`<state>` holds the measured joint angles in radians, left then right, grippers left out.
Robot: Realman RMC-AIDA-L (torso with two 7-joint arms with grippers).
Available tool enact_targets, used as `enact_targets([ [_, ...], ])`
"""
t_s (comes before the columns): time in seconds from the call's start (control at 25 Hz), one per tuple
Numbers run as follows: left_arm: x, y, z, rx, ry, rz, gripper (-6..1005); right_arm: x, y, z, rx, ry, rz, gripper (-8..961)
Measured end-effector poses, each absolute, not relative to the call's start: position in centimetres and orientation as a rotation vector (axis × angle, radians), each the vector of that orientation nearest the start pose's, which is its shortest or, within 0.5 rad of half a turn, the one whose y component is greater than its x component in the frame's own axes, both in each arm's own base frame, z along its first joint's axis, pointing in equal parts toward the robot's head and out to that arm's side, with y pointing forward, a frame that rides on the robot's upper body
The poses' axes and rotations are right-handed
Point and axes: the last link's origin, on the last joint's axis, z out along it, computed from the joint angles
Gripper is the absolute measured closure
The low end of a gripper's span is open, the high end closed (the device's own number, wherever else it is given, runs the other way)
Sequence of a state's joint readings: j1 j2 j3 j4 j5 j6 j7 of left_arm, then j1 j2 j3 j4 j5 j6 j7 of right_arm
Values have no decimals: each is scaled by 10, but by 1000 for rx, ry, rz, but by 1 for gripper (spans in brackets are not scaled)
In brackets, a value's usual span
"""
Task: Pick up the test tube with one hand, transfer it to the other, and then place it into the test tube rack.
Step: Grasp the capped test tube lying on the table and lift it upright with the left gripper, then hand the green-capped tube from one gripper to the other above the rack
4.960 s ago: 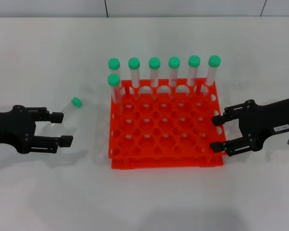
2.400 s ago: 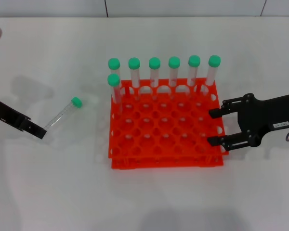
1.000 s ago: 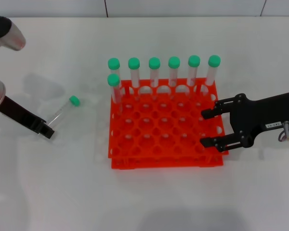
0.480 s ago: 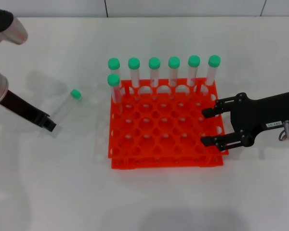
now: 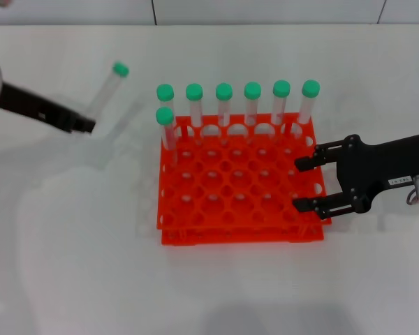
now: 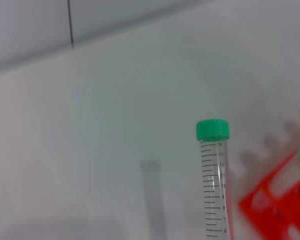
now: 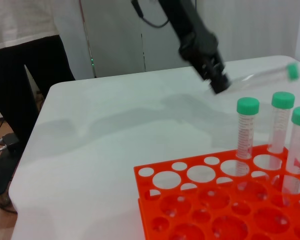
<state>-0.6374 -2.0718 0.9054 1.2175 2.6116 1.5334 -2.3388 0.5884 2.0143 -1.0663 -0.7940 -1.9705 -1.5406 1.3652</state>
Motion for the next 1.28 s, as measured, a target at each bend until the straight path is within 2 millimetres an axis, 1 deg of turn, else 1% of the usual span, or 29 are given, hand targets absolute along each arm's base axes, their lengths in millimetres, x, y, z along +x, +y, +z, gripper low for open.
enact_targets([
  [0.16, -218, 380, 70, -2434, -975, 30, 796, 222, 344, -6, -3007, 157, 387, 260],
  [0.2, -214, 381, 72, -2438, -908, -40, 795, 223, 343, -6, -3004, 156, 396, 260],
  [0.24, -214, 381, 72, -2438, -908, -40, 795, 223, 342, -6, -3002, 154, 401, 260],
  [0.36, -212, 379, 71, -2461, -780, -173, 792, 222, 341, -6, -3004, 148, 416, 260],
  [0.48, -210, 375, 65, -2506, -657, -342, 790, 220, 340, -7, -3008, 141, 441, 260],
  [0.64, -208, 370, 54, -2547, -545, -560, 787, 219, 339, -7, -3011, 140, 465, 260],
  [0.76, -209, 367, 43, -2589, -473, -653, 784, 218, 338, -8, -3014, 139, 472, 259],
  [0.88, -208, 363, 27, -2653, -408, -727, 782, 215, 338, -10, -3018, 129, 482, 259],
  [0.96, -206, 364, 19, -2692, -410, -749, 781, 214, 338, -10, -3019, 123, 484, 259],
  [1.04, -203, 366, 11, -2747, -413, -745, 779, 213, 338, -11, -3020, 113, 488, 259],
  [1.08, -201, 366, 3, -2810, -410, -733, 778, 213, 337, -11, -3022, 108, 494, 259],
  [1.2, -196, 367, -5, -2879, -399, -700, 776, 211, 337, -12, -3019, 95, 508, 259],
  [1.28, -194, 368, -7, -2895, -394, -676, 774, 211, 337, -11, -3016, 88, 513, 259],
])
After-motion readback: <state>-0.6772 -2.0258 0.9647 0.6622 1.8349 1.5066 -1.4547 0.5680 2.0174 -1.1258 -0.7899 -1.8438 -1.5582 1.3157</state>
